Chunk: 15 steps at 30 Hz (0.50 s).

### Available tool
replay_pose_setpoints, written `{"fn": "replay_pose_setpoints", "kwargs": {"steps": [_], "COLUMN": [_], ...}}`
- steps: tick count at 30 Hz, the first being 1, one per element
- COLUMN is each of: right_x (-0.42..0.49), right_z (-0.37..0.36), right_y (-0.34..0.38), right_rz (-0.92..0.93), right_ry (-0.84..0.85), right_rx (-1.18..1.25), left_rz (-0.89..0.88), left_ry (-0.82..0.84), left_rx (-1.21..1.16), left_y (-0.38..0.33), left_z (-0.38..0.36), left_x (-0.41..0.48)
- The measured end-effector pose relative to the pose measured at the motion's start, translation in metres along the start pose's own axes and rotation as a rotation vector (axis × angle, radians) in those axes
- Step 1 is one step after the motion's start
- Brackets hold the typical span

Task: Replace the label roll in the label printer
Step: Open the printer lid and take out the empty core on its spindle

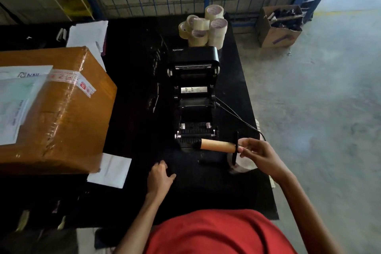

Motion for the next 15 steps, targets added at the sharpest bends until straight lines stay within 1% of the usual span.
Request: {"fn": "replay_pose_setpoints", "kwargs": {"steps": [2,4,5,6,8,9,12,15], "right_x": [-0.005,-0.008,-0.009,-0.01,-0.013,-0.015,-0.023,-0.036], "right_z": [-0.002,-0.005,-0.006,-0.008,-0.015,-0.02,-0.03,-0.026], "right_y": [-0.002,-0.006,-0.009,-0.011,-0.012,-0.012,-0.013,-0.021], "right_rz": [0.025,0.037,0.037,0.04,0.054,0.055,0.051,0.023], "right_ry": [-0.014,-0.038,-0.05,-0.059,-0.055,-0.04,-0.006,-0.051], "right_rx": [-0.008,-0.032,-0.054,-0.075,-0.084,-0.074,-0.079,-0.126], "left_rz": [-0.03,-0.157,-0.269,-0.405,-0.644,-0.716,-0.798,-0.769], "left_ry": [-0.015,-0.067,-0.096,-0.122,-0.162,-0.175,-0.197,-0.171], "left_rx": [0.022,-0.083,-0.146,-0.16,-0.071,-0.03,0.014,0.038], "left_y": [-0.008,-0.026,-0.039,-0.055,-0.09,-0.104,-0.127,-0.118], "left_z": [0.009,0.026,0.036,0.045,0.057,0.059,0.057,0.053], "left_x": [-0.005,-0.011,-0.017,-0.024,-0.045,-0.055,-0.072,-0.072]}}
Point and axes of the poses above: each hand's wrist, its own x-axis towards the middle knuckle, its own z-axis out of the back of the hand, y = z × x, the point moved 5 cm from there along x, towards the middle knuckle, and after that the axes turned 2 degrees about -x, right-handed, at the moved point
